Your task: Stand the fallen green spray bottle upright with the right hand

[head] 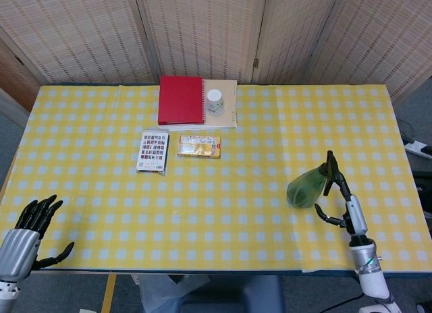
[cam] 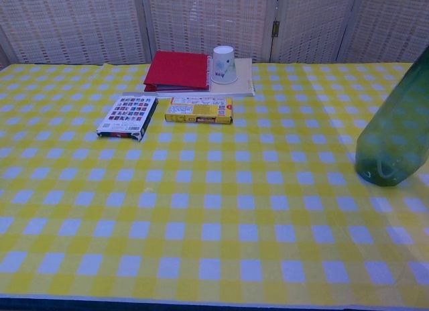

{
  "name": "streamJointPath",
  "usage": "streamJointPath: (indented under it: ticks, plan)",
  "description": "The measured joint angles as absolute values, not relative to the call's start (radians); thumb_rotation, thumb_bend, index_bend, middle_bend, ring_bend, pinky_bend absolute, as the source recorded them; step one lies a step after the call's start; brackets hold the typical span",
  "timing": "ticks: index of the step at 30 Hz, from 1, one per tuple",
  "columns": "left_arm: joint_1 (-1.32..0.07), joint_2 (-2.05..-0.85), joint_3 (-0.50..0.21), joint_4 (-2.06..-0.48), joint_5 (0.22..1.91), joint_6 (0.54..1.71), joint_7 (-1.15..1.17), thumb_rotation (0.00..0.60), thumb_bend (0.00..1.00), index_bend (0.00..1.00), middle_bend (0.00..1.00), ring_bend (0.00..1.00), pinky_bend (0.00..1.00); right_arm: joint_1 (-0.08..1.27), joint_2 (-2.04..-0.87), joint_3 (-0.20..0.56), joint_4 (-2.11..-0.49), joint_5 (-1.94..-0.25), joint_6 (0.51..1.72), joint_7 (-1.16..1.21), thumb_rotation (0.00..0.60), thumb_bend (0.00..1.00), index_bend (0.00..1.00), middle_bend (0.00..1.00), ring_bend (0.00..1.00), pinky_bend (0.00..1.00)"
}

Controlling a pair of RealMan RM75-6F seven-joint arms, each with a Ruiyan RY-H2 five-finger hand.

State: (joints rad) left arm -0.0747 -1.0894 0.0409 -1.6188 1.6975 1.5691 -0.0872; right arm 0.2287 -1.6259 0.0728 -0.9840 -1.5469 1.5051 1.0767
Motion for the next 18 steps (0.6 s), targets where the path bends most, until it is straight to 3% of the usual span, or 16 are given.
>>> streamJointPath:
  ticks: [8, 18]
  plan:
    - [-0.073, -1.089, 0.041, -1.619, 1.698, 1.572, -0.084, 0.328, 0.35, 0.00, 0.07, 0.09, 0.00, 0.162, -1.504, 0.032, -1.065, -1.572, 1.577, 0.964, 0.600, 0.38, 0.00, 0.04, 0.05, 0.00]
    - [-0.066, -1.105, 0.036, -1.631, 1.679, 1.570, -0.029, 0.329, 0.35, 0.00, 0.07, 0.09, 0.00, 0.098, -1.212, -0.036, -1.335, -1.577, 1.566, 0.437, 0.600, 0.38, 0.00, 0.00, 0.00, 0.00]
